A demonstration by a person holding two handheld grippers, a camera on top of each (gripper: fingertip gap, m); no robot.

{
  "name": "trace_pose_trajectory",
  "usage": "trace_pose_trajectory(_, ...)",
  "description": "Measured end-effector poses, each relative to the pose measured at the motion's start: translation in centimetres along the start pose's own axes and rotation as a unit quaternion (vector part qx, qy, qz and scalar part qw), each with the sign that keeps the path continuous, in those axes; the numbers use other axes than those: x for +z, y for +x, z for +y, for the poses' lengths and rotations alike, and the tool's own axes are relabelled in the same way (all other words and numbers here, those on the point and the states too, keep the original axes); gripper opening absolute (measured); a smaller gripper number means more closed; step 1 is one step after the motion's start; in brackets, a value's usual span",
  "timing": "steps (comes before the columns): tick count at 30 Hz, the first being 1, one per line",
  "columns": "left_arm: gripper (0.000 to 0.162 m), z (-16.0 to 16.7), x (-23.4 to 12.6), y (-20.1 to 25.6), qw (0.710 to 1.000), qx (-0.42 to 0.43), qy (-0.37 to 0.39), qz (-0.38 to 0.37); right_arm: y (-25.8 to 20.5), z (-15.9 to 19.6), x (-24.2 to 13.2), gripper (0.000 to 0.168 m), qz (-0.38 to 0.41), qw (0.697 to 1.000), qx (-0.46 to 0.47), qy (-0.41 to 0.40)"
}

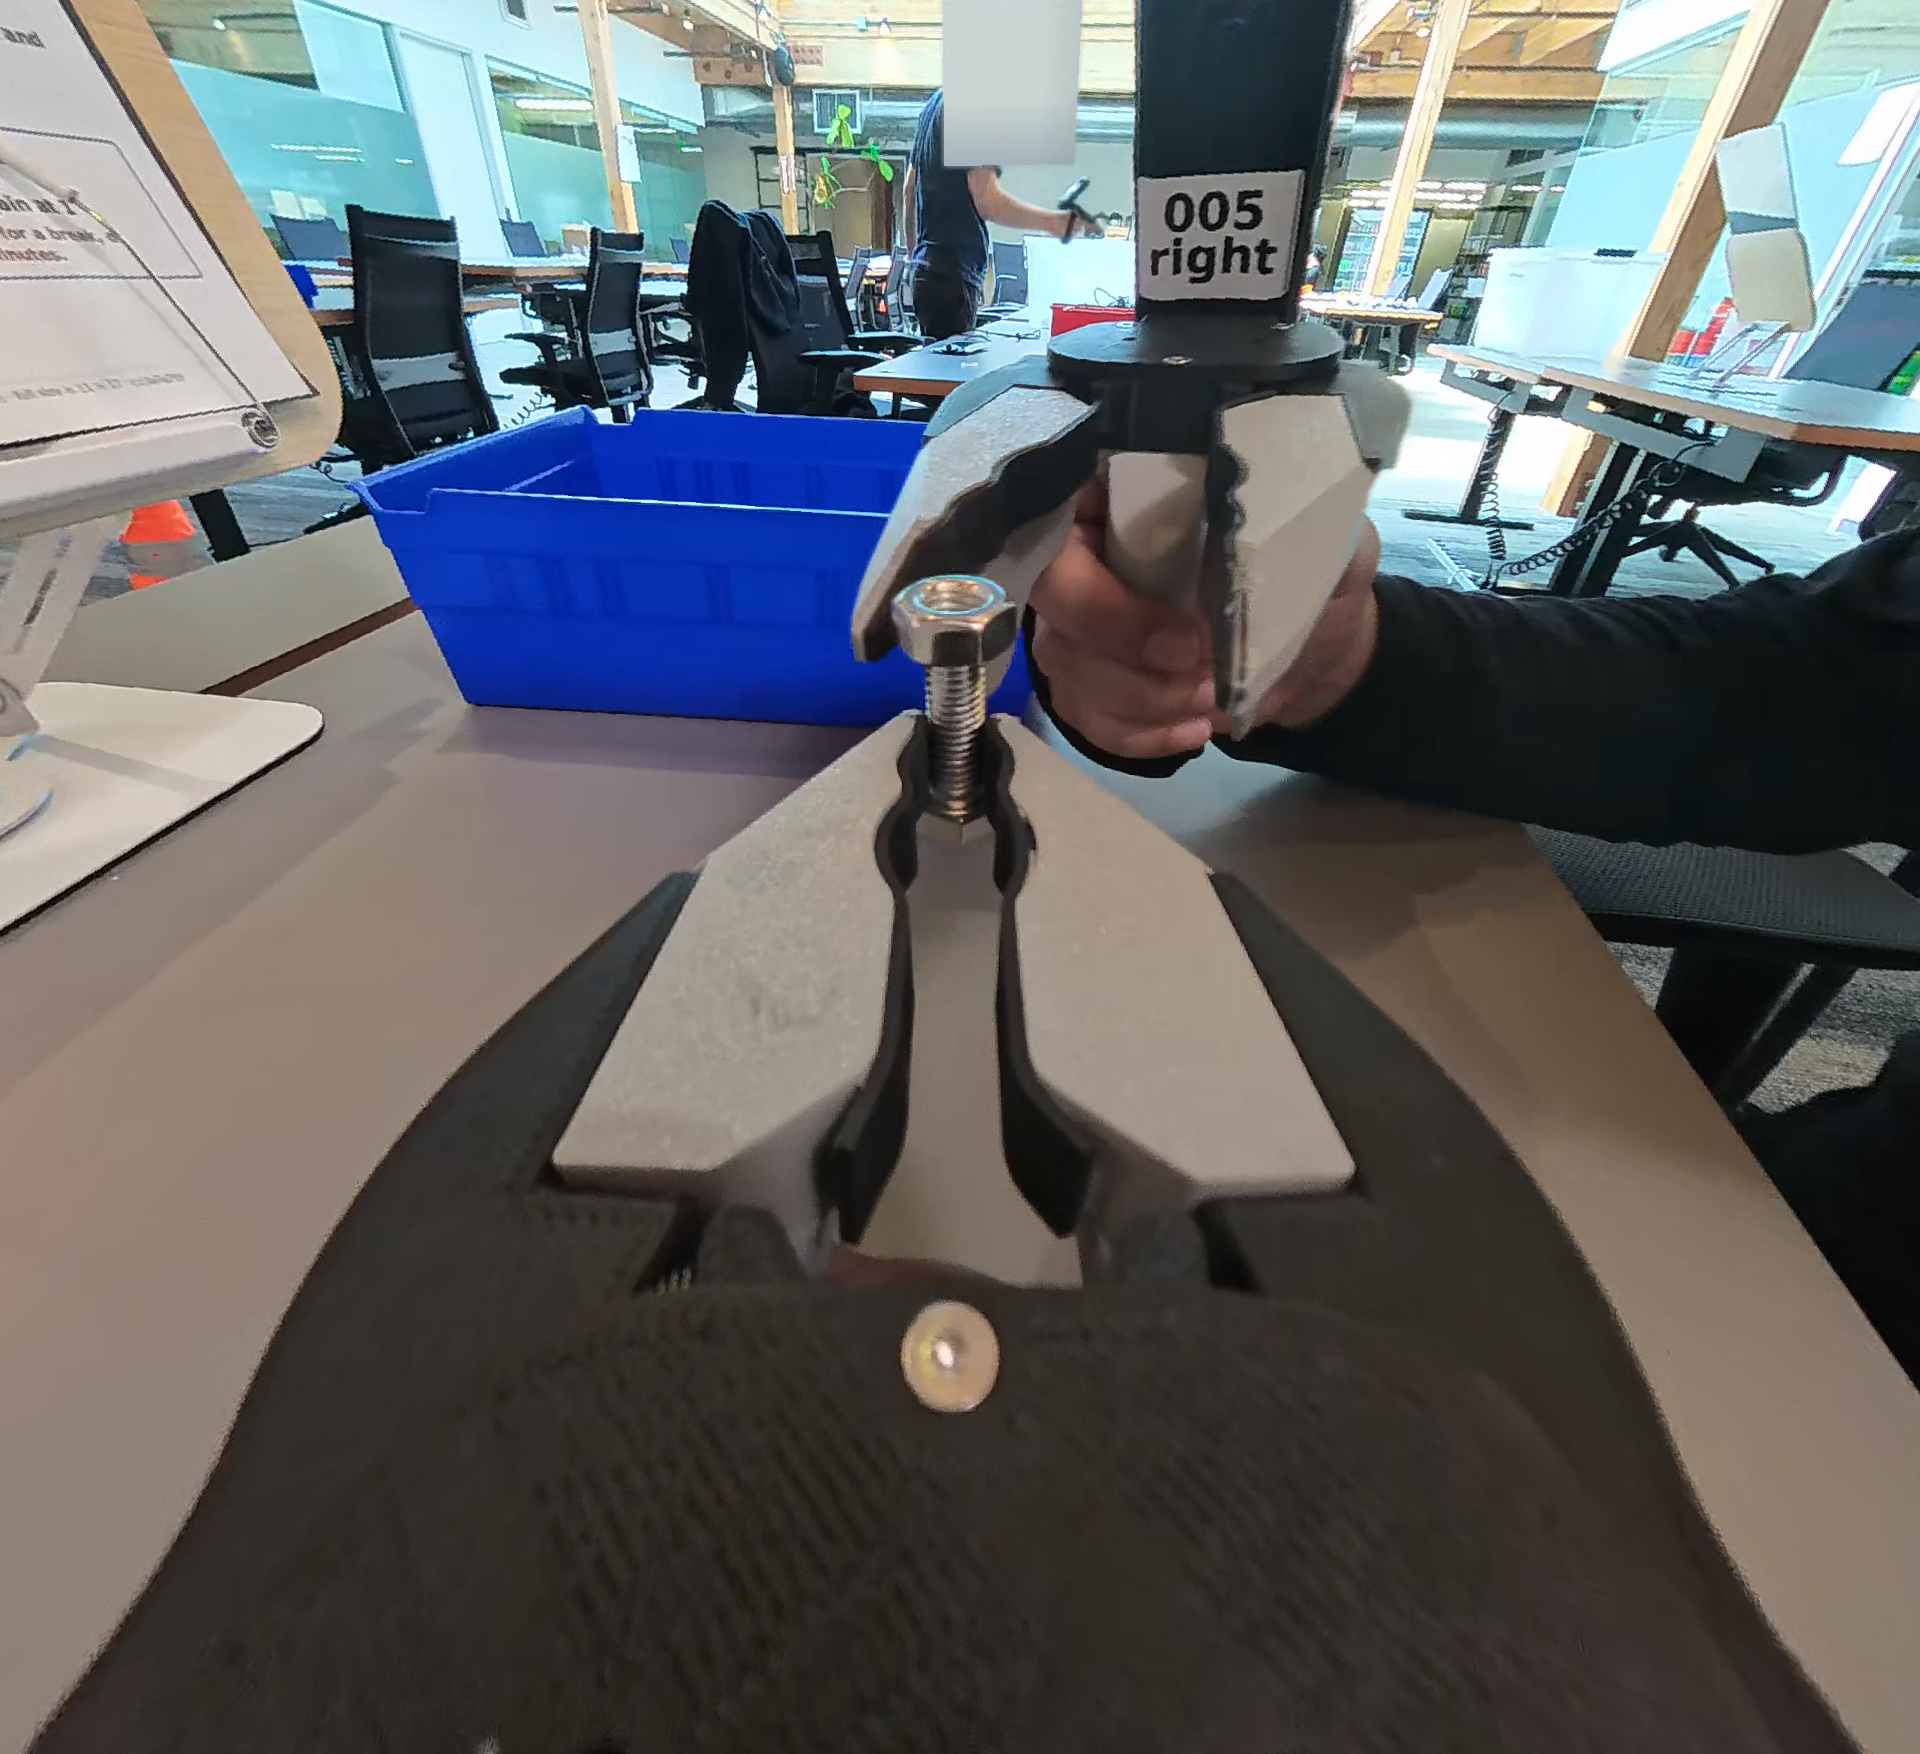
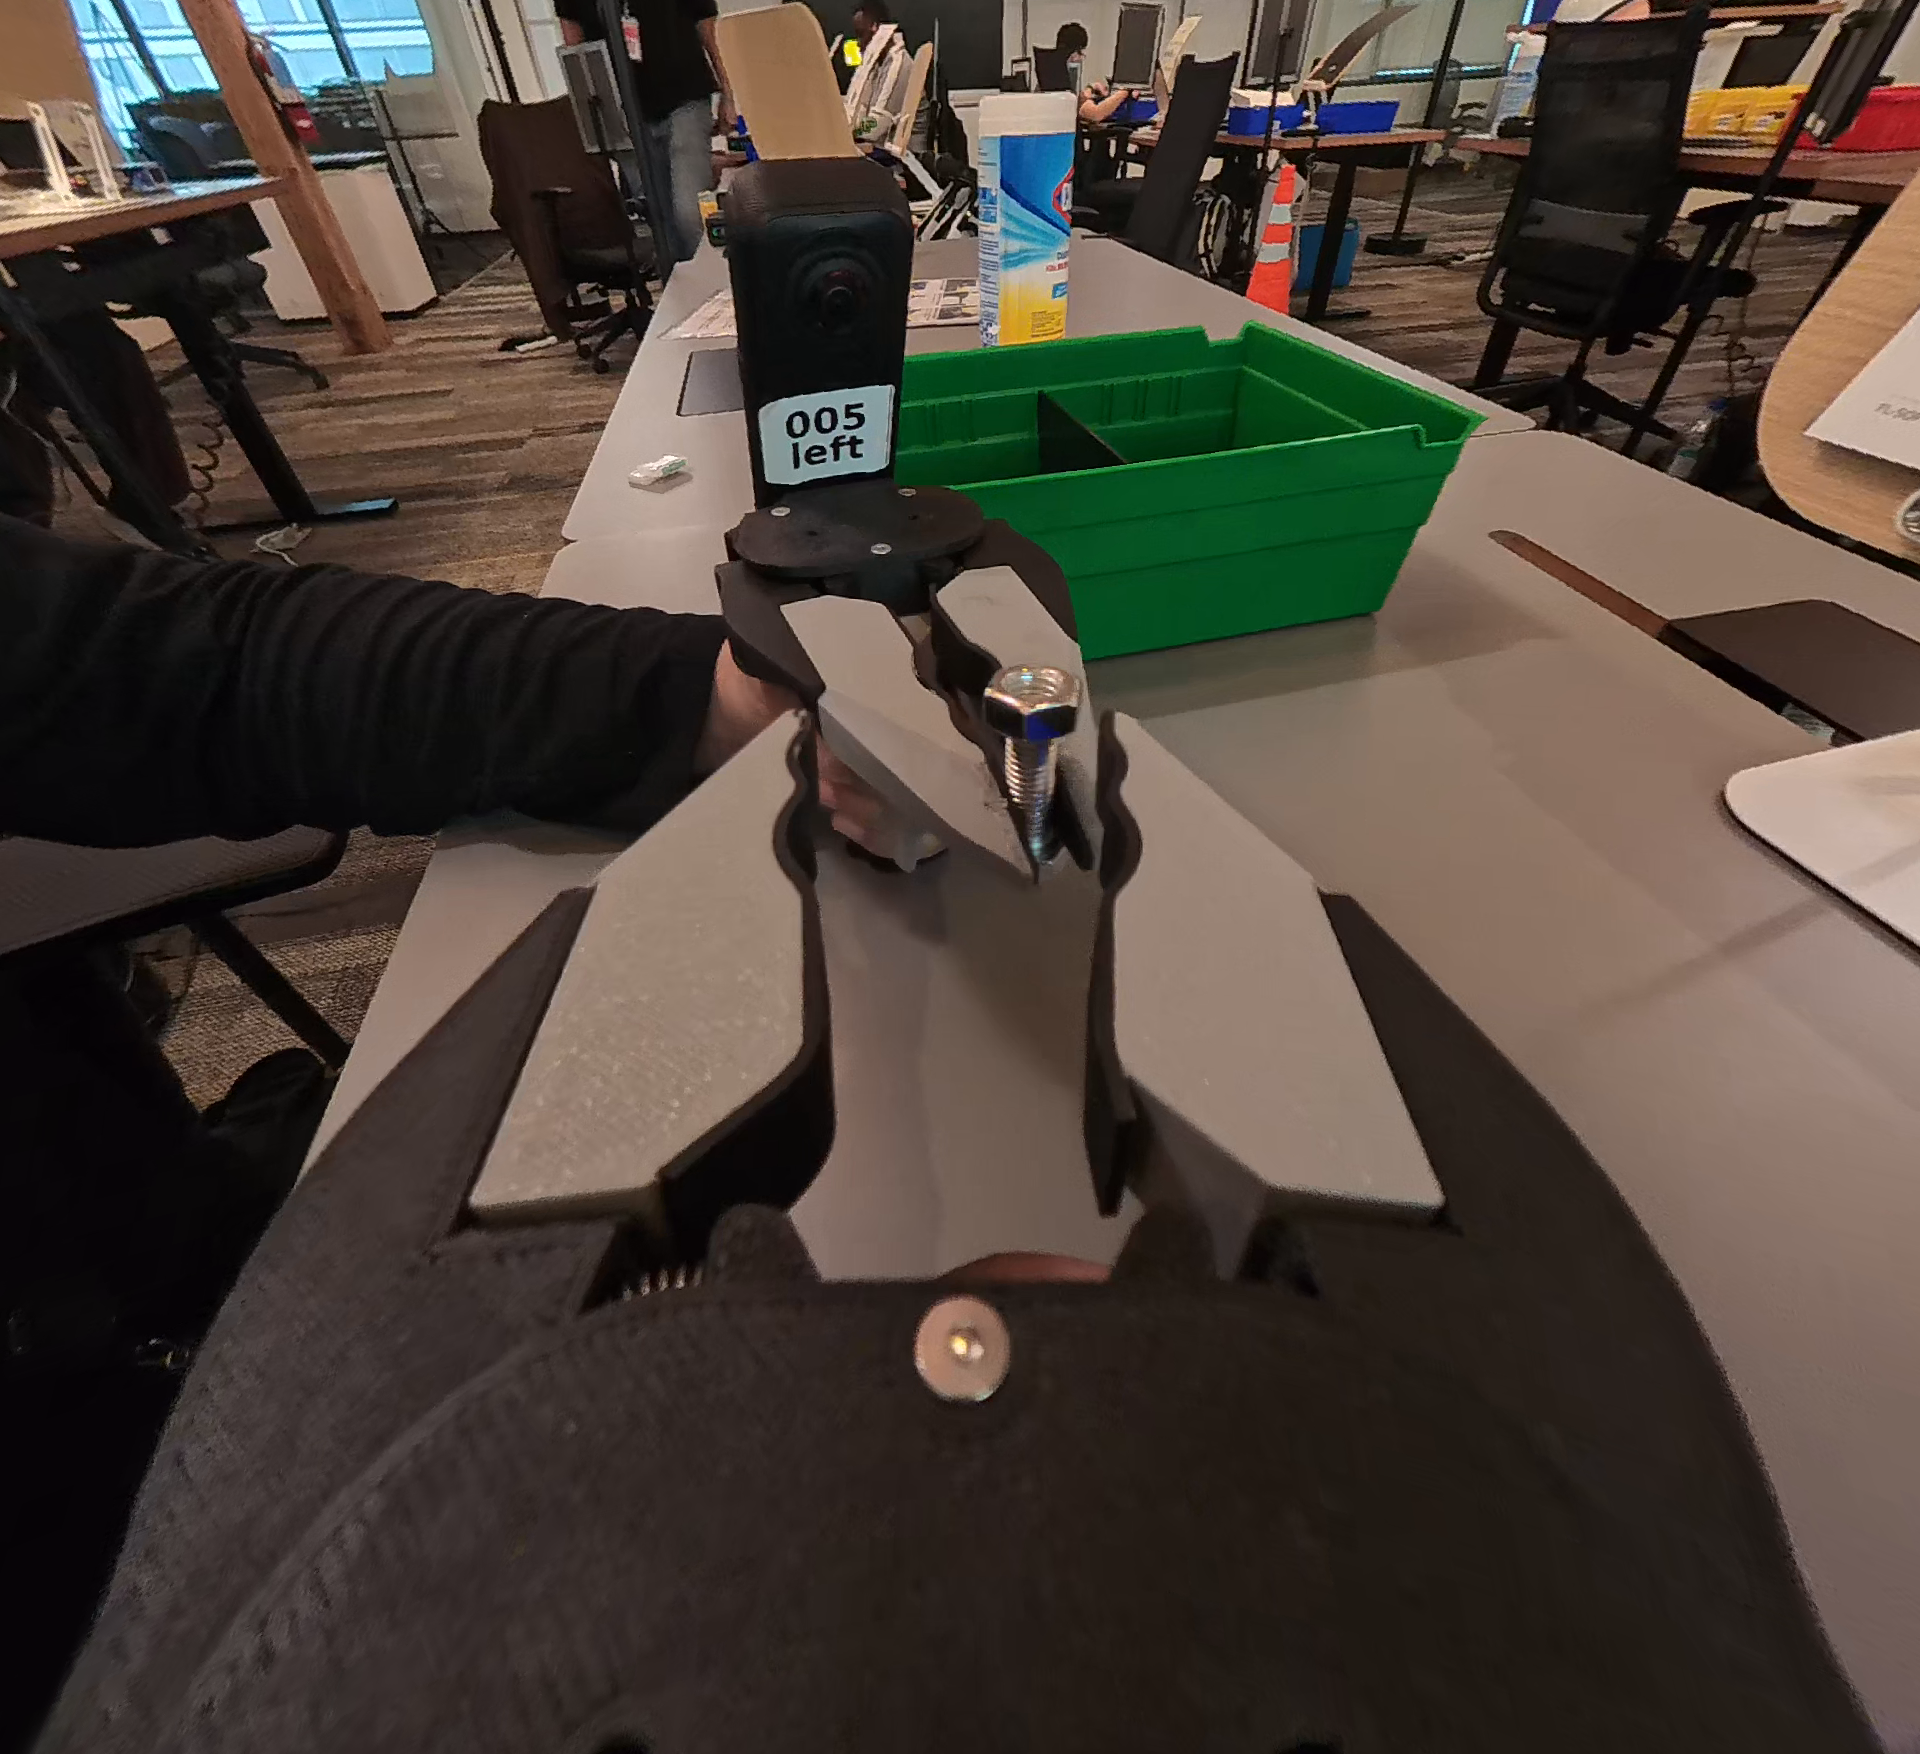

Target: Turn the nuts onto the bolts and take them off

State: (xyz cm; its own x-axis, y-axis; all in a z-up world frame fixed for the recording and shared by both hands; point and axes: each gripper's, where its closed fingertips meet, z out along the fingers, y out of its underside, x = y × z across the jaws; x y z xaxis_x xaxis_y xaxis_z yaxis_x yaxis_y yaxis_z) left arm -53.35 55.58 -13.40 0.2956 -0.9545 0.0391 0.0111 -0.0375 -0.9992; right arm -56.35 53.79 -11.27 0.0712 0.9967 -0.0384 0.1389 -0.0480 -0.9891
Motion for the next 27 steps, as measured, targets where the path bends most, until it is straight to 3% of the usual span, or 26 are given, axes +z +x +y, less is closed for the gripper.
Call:
trace_pose_trajectory(11, 0.006, 0.6, 0.5, 0.8, 1.0, 0.007, -0.015, 0.016, -0.3, -0.1, 0.6, 0.054, -0.001, 1.0, -0.001, 0.005)
trace_pose_trajectory(27, 0.006, 0.0, -0.2, -1.0, 1.0, 0.001, -0.004, -0.029, 0.2, -0.3, -0.1, 0.052, 0.009, 1.0, -0.001, 0.006)
